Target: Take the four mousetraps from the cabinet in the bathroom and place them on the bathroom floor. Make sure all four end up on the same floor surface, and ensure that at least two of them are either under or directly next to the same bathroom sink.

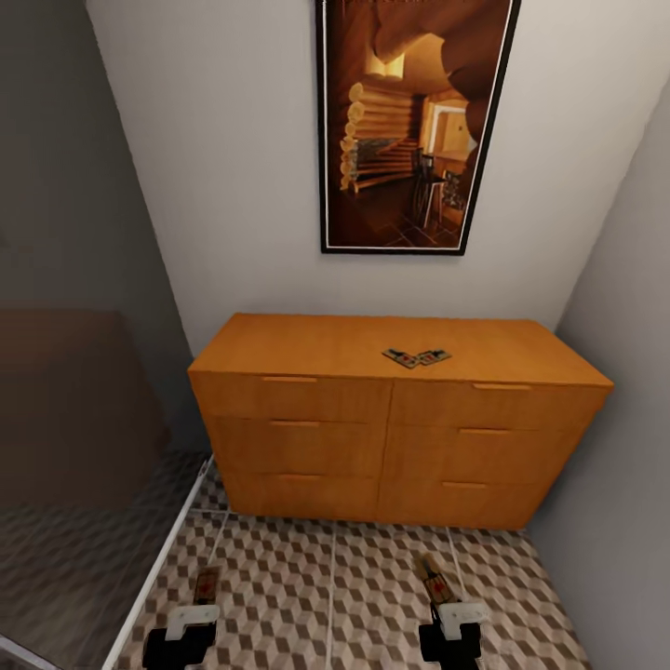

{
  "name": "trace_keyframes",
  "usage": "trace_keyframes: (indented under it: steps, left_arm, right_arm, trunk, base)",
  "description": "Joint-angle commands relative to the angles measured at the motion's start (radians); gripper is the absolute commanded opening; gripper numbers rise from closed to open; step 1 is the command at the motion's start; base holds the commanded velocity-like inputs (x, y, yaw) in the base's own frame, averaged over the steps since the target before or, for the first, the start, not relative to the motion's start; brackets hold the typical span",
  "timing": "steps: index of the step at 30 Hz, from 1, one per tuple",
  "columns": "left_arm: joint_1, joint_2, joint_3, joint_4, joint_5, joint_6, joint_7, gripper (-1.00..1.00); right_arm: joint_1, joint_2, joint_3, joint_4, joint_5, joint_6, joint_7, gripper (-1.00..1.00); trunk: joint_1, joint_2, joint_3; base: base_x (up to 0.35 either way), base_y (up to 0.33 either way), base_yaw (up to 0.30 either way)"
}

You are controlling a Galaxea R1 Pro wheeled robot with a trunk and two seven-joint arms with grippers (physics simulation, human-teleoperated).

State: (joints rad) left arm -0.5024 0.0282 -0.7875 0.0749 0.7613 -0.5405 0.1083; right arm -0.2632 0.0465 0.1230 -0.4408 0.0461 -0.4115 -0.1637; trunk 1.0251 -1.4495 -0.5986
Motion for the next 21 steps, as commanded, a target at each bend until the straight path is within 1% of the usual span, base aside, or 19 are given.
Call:
trace_keyframes:
  steps: [1, 21]
  left_arm:
    - [-0.001, -0.001, -0.006, 0.002, -0.007, -0.003, 0.009, -1.00]
    - [-0.001, -0.001, -0.006, 0.002, -0.007, -0.003, 0.009, -1.00]
  right_arm:
    - [-0.001, -0.001, 0.005, 0.001, 0.003, -0.001, -0.009, -1.00]
    - [-0.001, 0.000, 0.006, 0.002, 0.003, -0.001, -0.009, -1.00]
  trunk:
    - [0.000, 0.000, 0.000]
    - [0.000, 0.000, 0.014]
  base:
    - [0.000, 0.000, 0.231]
    - [0.000, 0.000, 0.233]
